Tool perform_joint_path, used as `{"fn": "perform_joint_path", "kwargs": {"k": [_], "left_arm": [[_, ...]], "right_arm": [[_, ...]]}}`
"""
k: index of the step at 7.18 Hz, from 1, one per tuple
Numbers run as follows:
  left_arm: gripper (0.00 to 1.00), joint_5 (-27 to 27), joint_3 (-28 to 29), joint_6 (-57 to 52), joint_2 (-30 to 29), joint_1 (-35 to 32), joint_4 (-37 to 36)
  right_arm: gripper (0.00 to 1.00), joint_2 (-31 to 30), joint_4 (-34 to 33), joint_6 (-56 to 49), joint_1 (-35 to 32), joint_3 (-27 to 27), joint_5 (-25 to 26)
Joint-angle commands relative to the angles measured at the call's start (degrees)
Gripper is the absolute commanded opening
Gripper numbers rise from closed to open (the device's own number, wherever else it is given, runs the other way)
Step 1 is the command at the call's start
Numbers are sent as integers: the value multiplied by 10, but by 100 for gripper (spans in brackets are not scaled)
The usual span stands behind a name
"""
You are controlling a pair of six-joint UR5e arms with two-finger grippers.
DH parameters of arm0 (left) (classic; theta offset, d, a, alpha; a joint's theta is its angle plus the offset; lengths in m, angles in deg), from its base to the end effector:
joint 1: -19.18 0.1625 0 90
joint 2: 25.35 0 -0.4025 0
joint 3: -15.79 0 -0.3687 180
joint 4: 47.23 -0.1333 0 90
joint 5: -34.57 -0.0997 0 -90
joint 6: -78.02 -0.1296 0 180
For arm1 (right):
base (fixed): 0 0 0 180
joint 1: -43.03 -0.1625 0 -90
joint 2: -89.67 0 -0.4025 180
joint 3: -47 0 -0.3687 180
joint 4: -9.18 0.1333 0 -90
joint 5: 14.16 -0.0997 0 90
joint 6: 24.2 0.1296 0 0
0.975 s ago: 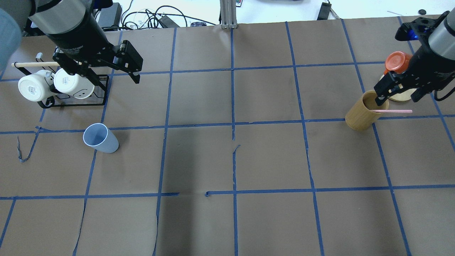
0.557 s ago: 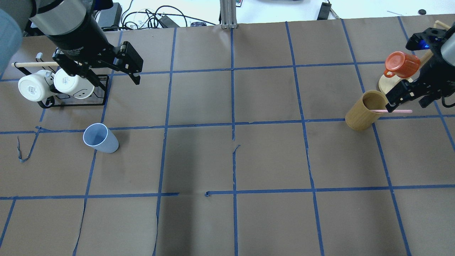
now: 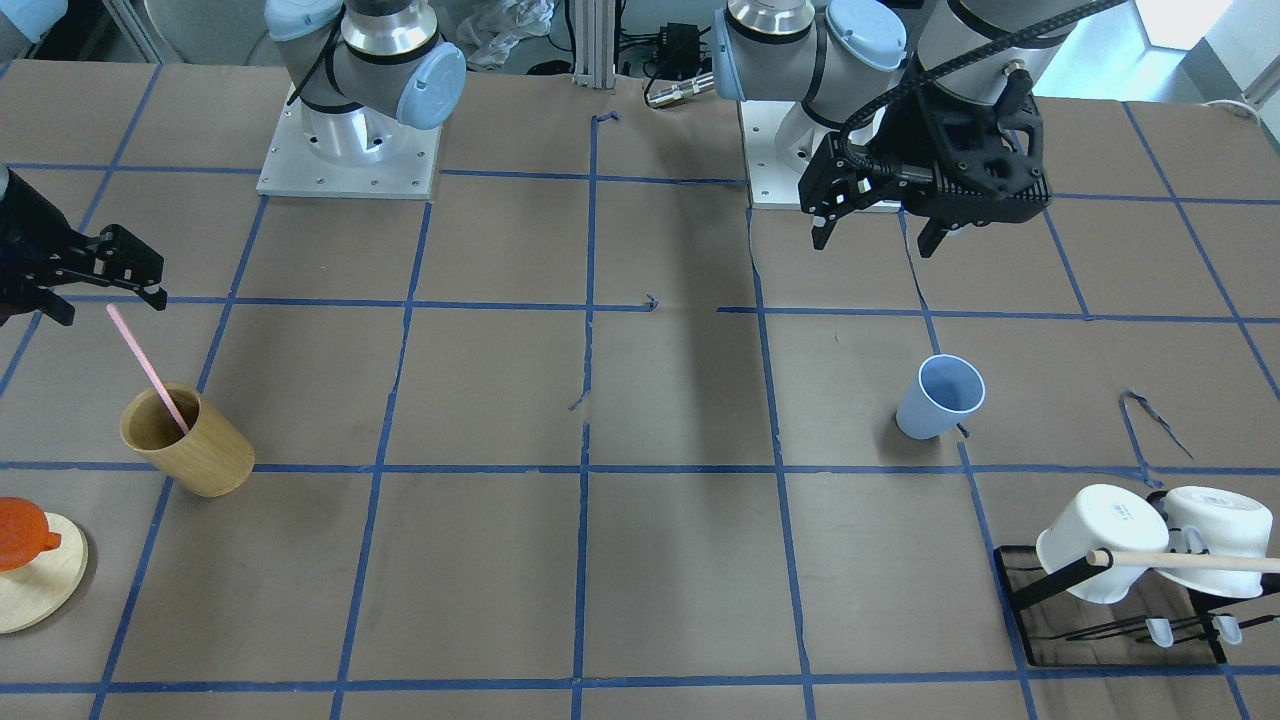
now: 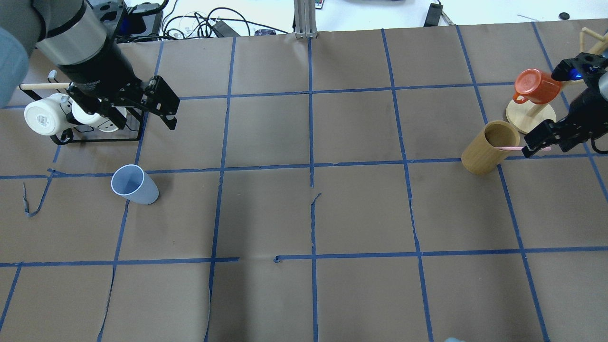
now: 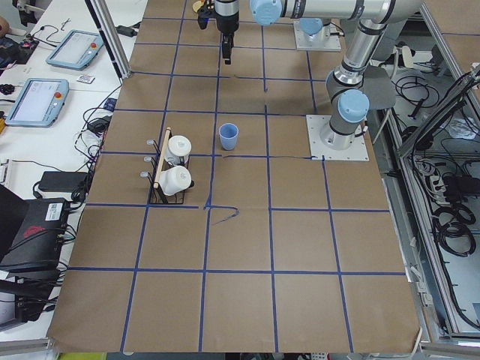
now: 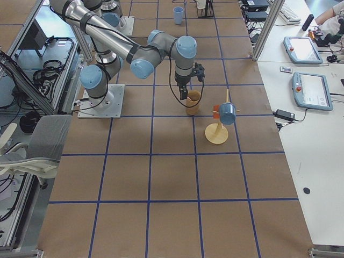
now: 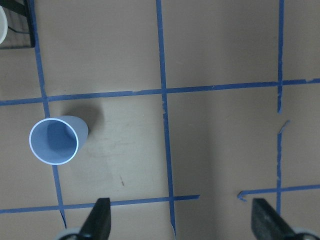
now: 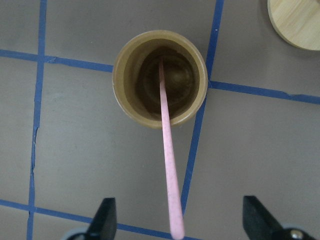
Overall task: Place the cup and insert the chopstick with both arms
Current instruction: 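Reach the left gripper down and grasp the light blue cup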
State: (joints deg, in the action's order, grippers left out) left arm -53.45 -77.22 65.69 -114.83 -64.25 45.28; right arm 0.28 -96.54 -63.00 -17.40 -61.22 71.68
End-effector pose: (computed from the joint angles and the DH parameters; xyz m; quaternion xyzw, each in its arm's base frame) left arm -0.0851 -0.4655 0.4112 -0.0494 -0.9977 -0.0402 0.0242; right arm -0.0959 -0.4582 0.3115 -0.0794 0.9958 0.0020 0.0453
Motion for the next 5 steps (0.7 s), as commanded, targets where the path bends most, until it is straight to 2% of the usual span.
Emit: {"fn": "perform_joint_path", "kwargs": {"k": [1, 2, 3, 5], "left_arm": [[100, -20, -118, -78, -5, 73, -83], [100, -28, -173, -102, -14, 81, -167], [100, -29, -215, -112, -21, 92, -233], [100, -27, -240, -119, -40, 102, -299]], "right_arm": [[80, -2, -17, 0, 0, -13, -6], [71, -3, -18, 0, 0, -13, -8], [69, -3, -18, -1, 0, -13, -17], [46, -3, -18, -1, 0, -12, -16]]}}
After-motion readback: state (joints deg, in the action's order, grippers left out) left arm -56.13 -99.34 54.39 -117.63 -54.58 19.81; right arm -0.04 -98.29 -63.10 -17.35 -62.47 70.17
